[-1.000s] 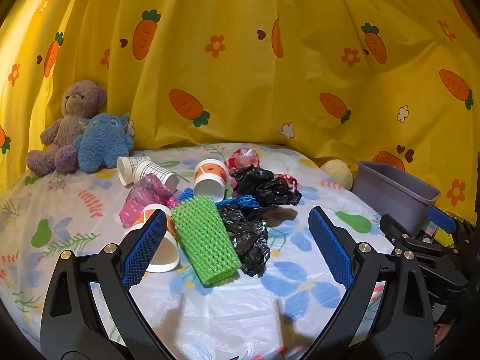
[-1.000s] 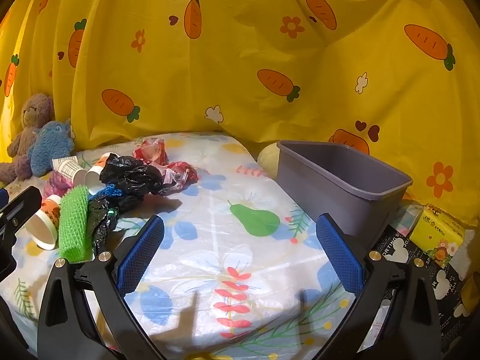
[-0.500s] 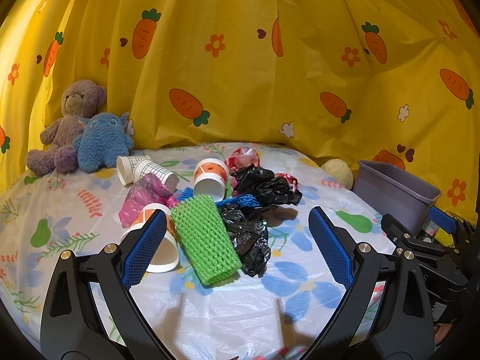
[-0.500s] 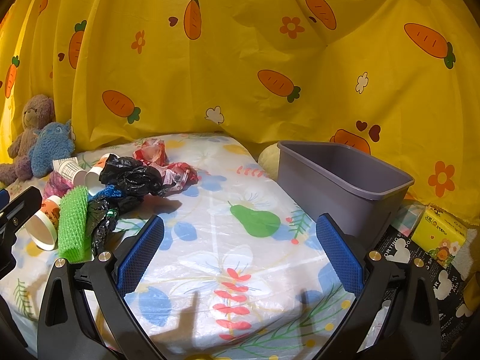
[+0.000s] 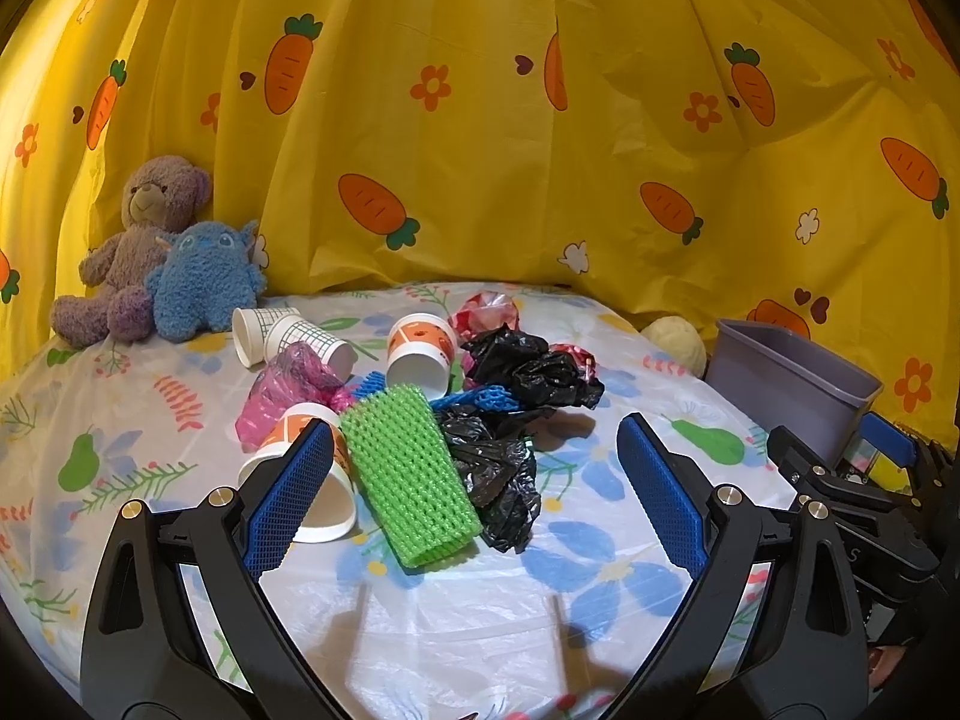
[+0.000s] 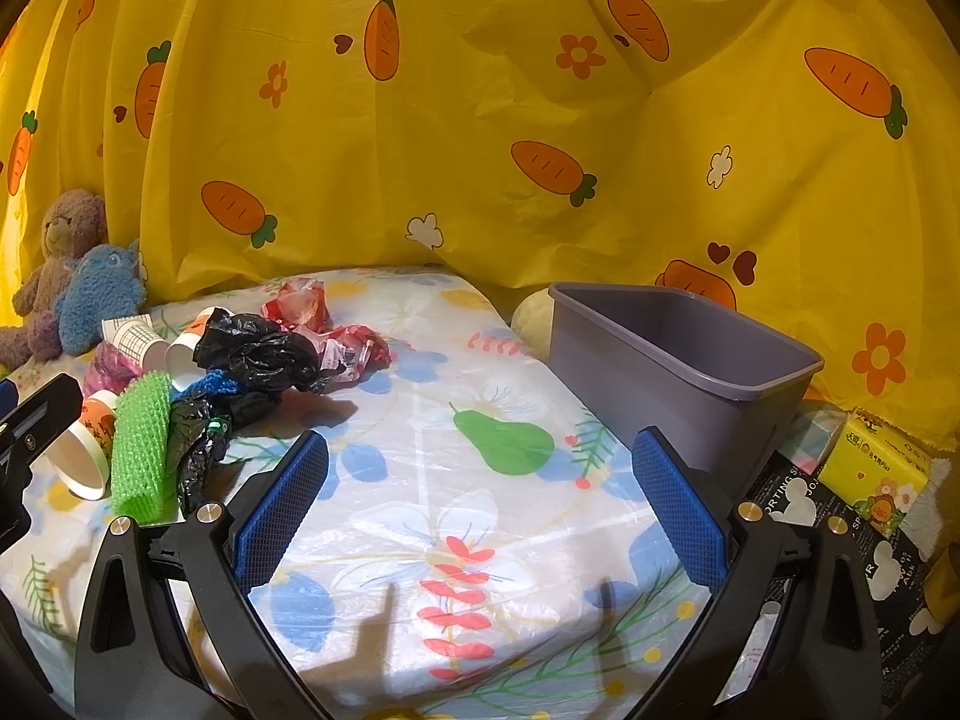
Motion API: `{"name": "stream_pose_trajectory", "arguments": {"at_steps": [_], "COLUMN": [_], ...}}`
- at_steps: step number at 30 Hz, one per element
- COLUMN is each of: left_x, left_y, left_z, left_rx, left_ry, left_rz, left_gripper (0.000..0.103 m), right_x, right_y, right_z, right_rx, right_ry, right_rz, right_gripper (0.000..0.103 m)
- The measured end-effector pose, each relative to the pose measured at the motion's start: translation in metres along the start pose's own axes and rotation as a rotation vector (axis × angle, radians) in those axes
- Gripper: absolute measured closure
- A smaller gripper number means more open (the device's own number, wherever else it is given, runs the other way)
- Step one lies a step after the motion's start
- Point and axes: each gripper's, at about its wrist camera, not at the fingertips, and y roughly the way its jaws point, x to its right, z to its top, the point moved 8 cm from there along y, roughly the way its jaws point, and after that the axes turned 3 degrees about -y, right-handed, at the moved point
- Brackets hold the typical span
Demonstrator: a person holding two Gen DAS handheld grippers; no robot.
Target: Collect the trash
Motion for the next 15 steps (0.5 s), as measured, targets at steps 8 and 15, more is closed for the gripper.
{"name": "stream_pose_trajectory", "arguments": {"at_steps": [8,15], "left_x": [-0.0026,-0.0037], "left_y": [0.0035,0.0054], "left_z": [-0.0023,-0.0036], "left_rx": [-0.004,-0.005], "left_ry": [-0.010,-0.010], "left_rz": [0.003,0.003], "left_gripper": [0.009,0.009], "right_x": [0.0015,0.0000], "right_y": [0.0011,0.0023], "right_z": [-0.0008,-0.0012], "right_rx": [0.002,0.001], "right_ry": [-0.001,-0.003], "right_rz": [-0.003,-0.004], "right_gripper": [0.005,0.005]}}
